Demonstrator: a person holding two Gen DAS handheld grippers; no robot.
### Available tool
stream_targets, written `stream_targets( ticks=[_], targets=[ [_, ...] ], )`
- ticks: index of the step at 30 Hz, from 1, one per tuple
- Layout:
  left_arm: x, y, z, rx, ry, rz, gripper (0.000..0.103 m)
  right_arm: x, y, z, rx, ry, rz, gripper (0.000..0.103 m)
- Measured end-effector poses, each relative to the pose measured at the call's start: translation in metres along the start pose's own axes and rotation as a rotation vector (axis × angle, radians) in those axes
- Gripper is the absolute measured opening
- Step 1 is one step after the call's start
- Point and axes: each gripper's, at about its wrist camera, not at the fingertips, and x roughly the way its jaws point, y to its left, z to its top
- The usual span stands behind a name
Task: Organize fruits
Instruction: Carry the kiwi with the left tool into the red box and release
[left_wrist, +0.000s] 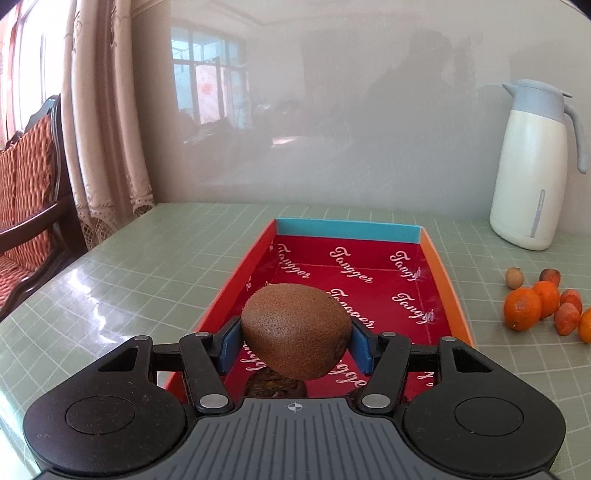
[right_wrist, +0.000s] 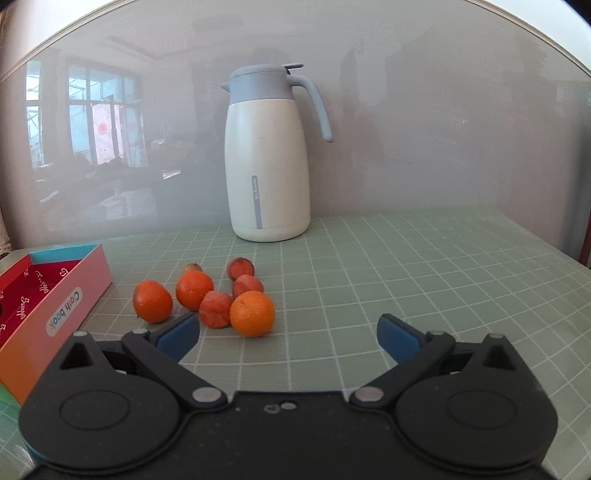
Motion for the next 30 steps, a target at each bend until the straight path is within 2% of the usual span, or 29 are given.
stream_targets(
  ticks=[8,17,20,22,27,30],
  targets=[
    [0.018,0.013,-0.003,-0.029,0.068,0.006,0.059,0.003,0.02,-0.001,-0.03,0.001,0.029,0.103],
    [0.017,0.015,-0.003,-0.029,0.075,-0.007,0.06,0.003,0.026,-0.002,-0.017,0.0,0.044,0.103],
    [0.011,0.018,-0.002,-0.041,0.055,-0.023,0.061,0.004,0.03,-0.002,-0.026,-0.001,0.049,0.103],
    [0.005,0.02,-0.001,-0.037,0.024,-0.032,0.071,0.003,0.031,-0.002,-0.032,-0.002,0.052,0.103],
    [-0.01,0.023,-0.001,-0.041,-0.023,-0.044,0.074,0.003,0.033,-0.003,-0.033,0.0,0.055,0.103],
    [-0.021,0.031,0.0,-0.065,-0.056,-0.013,0.084,0.002,0.033,-0.004,-0.035,0.0,0.055,0.103]
  ],
)
